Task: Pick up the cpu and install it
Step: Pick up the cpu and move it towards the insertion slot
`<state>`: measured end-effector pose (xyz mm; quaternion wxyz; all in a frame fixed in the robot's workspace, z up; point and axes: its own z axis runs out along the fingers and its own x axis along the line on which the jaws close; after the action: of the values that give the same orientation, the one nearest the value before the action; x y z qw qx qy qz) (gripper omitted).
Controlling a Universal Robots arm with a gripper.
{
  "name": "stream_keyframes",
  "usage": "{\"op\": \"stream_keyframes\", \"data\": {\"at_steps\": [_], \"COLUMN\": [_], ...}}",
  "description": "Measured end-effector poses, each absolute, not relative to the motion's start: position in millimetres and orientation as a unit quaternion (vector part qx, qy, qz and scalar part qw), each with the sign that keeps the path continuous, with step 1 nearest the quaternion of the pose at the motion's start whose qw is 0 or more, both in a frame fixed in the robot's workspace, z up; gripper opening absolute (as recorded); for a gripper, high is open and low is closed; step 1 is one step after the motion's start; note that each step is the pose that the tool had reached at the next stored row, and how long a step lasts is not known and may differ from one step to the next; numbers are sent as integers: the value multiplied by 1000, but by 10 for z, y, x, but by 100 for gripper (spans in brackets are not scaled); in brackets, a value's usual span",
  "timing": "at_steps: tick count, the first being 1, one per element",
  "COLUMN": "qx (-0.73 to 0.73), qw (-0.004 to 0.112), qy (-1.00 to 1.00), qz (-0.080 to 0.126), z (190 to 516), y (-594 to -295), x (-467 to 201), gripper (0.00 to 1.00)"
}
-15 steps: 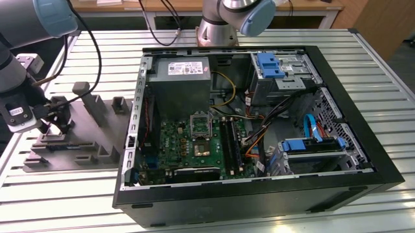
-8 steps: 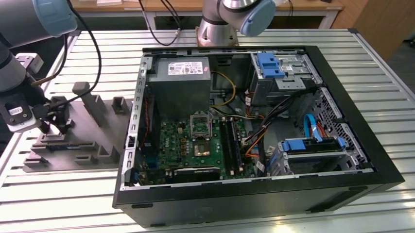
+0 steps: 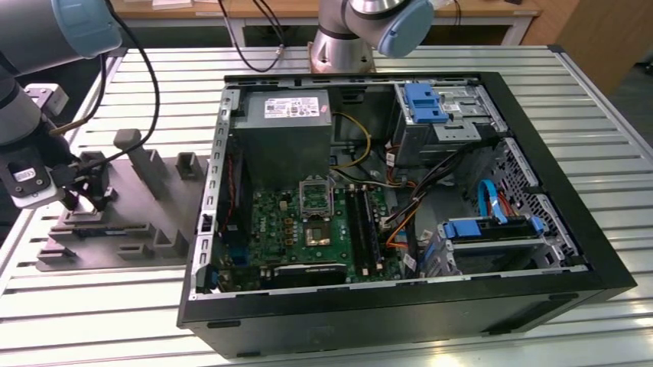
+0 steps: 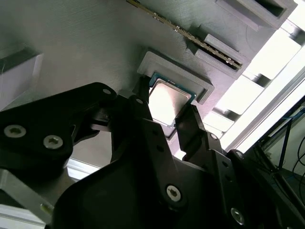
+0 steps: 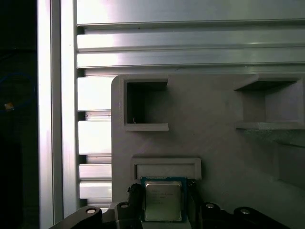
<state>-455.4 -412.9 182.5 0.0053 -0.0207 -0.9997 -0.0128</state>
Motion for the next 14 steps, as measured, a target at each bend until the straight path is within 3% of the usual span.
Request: {"op": "stream_keyframes", "data": {"at_steps": [6,9,14], "qx": [-21,-21,-21], "qw": [5,5,4], "qy": [-1000,-1000,-1000], "qz": [-13,-13,-13], "z": [1824,1824,1825], "y": [-4129,-4129,-4129], "x": [-4554,-4554,-4566], "gripper": [48,60,60]}}
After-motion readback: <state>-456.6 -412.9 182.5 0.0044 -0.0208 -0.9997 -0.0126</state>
